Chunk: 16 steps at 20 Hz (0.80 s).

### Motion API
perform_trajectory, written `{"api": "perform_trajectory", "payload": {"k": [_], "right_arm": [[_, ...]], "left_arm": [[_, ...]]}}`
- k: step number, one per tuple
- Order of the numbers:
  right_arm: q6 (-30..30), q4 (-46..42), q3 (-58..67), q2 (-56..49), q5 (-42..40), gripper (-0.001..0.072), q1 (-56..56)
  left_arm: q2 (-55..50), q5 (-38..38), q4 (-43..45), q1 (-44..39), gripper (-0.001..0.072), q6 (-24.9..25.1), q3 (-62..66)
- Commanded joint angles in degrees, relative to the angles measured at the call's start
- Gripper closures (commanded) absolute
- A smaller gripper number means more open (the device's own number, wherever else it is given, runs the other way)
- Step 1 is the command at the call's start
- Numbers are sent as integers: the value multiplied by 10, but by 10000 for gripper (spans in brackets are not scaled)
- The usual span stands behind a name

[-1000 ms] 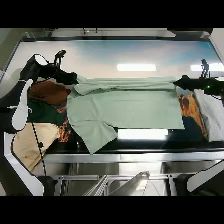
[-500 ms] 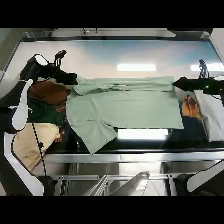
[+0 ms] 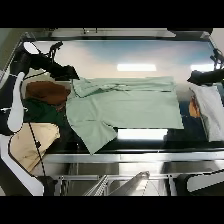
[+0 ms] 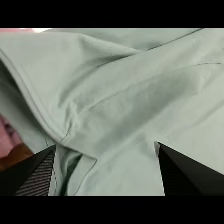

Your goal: Fold the shirts.

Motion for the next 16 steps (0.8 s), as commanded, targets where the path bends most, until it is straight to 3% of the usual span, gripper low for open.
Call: {"api": "perform_trajectory", "payload": {"k": [1, 5, 11, 12, 13, 14, 16], "right_arm": [[67, -53, -3, 49, 100, 689, -12], [68, -61, -83, 87, 195, 689, -21], [57, -20, -255, 137, 181, 678, -98], [52, -20, -263, 130, 181, 548, -104], [52, -25, -264, 120, 183, 274, -105], [42, -24, -264, 108, 183, 152, -105], [14, -17, -264, 84, 180, 153, -100]], "left_arm": [[60, -50, -1, 25, 6, -43, -58], [173, -59, -2, 44, 5, -45, -272], [364, 18, -3, 42, 5, -45, -640], [386, 29, -3, 42, 5, -45, -675], [406, 42, -7, 42, 5, -45, -706], [426, 54, -17, 42, 5, -45, -734], [462, 79, -33, 42, 6, -45, -775]]}}
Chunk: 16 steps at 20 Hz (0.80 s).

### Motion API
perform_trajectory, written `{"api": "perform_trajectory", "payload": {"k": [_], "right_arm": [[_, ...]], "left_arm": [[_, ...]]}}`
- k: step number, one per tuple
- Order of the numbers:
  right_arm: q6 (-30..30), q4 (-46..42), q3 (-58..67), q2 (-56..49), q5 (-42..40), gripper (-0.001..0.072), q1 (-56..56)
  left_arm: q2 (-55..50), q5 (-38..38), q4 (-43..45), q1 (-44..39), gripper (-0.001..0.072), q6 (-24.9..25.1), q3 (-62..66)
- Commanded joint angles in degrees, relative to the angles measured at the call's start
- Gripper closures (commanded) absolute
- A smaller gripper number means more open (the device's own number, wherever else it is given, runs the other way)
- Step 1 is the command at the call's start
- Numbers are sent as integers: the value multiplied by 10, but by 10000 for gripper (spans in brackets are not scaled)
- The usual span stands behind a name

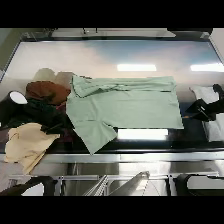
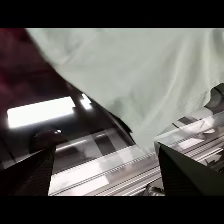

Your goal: Fold the shirts.

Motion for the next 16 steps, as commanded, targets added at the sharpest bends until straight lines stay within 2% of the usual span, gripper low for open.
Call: {"api": "perform_trajectory", "payload": {"k": [1, 2, 3, 4, 5, 10, 16], "right_arm": [[-41, 17, -14, -35, 0, 154, -3], [-48, 22, -14, -47, 0, 155, -3], [-55, 26, -14, -57, 4, 191, -3], [-68, 34, -15, -66, 12, 325, -3], [-78, 46, -18, -73, 19, 346, -2], [-116, 83, -62, -91, 17, 338, -2], [-120, 83, -63, -93, 26, 339, -12]], "left_arm": [[72, 53, -22, 0, 5, 0, -97], [85, 61, -29, 1, 6, 0, -107], [97, 72, -35, 1, 6, 0, -115], [107, 82, -35, 0, 6, -1, -121], [112, 88, -35, 1, 6, 0, -124], [115, 107, -35, 1, 6, -1, -125], [115, 118, -39, 0, 6, -2, -125]]}}
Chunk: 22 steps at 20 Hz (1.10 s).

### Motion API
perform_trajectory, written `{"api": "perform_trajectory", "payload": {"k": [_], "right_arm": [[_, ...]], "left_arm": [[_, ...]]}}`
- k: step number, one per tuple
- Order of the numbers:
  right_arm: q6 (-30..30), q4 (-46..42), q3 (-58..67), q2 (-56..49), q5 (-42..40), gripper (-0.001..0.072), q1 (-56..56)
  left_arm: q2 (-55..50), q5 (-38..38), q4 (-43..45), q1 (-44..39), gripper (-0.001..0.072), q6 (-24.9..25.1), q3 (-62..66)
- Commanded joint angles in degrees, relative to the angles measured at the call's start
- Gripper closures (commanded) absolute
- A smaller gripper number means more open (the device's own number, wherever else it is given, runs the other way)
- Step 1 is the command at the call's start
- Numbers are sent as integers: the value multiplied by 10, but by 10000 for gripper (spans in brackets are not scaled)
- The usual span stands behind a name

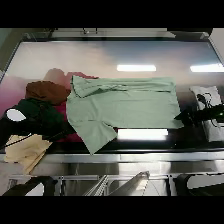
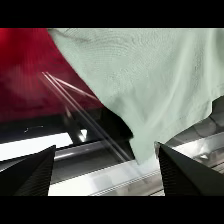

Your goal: Fold the shirts.

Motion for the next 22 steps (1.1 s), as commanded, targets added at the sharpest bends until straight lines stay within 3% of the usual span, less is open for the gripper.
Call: {"api": "perform_trajectory", "payload": {"k": [1, 4, 8, 13, 20, 21, 22], "right_arm": [[-5, -11, -3, -2, 2, 339, -10], [-3, -13, -3, -2, 6, 340, -13], [-3, -12, -3, -2, 5, 346, -13], [-3, -13, -3, -2, 5, 346, -13], [-3, -13, -3, -2, 6, 348, -13], [-3, -13, -3, -2, 7, 348, -13], [-3, -13, -3, -2, 11, 348, -13]], "left_arm": [[-1, 22, -17, 0, 6, -1, -1], [-38, 36, -74, 0, 6, 26, -1], [-123, 17, -78, -51, 6, 31, -1], [-177, 92, -116, -140, 9, 45, 12], [-176, 60, -112, -126, 16, 47, 50], [-176, 58, -112, -122, 41, 47, 39], [-176, 57, -112, -119, 228, 52, 27]]}}
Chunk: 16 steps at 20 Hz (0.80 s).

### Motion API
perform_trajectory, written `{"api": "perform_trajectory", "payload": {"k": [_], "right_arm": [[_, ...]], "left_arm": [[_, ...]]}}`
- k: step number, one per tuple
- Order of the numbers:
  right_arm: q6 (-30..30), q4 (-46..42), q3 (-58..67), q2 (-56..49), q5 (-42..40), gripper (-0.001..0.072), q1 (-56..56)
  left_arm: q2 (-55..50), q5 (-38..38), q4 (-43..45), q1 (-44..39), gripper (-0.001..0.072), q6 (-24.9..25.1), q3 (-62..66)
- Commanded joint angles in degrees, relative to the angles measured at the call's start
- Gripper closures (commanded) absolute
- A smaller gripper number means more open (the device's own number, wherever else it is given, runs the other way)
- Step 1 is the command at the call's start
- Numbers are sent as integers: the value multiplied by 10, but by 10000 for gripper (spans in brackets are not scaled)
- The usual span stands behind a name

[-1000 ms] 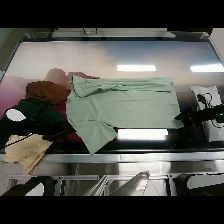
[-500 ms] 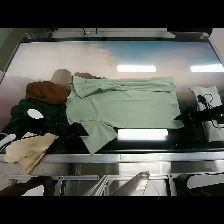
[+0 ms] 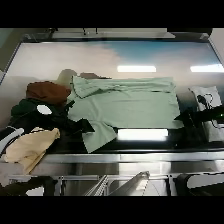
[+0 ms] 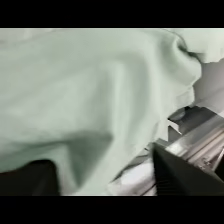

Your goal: Fold the shirts.

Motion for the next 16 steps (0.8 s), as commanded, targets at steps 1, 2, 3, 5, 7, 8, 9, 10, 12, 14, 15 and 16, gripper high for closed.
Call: {"api": "perform_trajectory", "payload": {"k": [1, 2, 3, 5, 7, 8, 9, 10, 12, 14, 15, 16], "right_arm": [[-1, -17, 0, 0, 11, 348, 0], [-2, -17, 0, 0, 16, 348, 0], [-2, -18, 0, 0, 24, 348, 0], [-2, -17, 0, 0, 38, 348, 0], [-2, -16, 0, 0, 41, 469, 0], [-1, -12, 0, 0, 41, 689, 0], [-2, -1, 0, 0, 41, 687, 0], [-2, 13, 0, 0, 41, 687, 0], [-2, 30, 4, 3, 40, 688, 0], [-2, 29, 27, 12, 51, 688, -2], [-2, 28, 43, 18, 57, 688, -5], [6, 28, 60, 25, 58, 688, -9]], "left_arm": [[-1, -10, -4, 13, 404, 12, -21], [-1, -11, -5, 18, 581, 18, -25], [-1, -12, -6, 24, 695, 25, -23], [-1, -22, -6, 34, 688, 28, -5], [-1, -28, -5, 35, 687, 29, 20], [-1, -30, -5, 34, 687, 29, 31], [-1, -37, -7, 34, 688, 28, 42], [-1, -44, -7, 34, 687, 28, 53], [-1, -75, -5, 35, 688, 28, 86], [-1, -116, -3, 41, 688, 28, 133], [-1, -132, -3, 47, 688, 28, 156], [-1, -145, 2, 58, 688, 28, 180]]}}
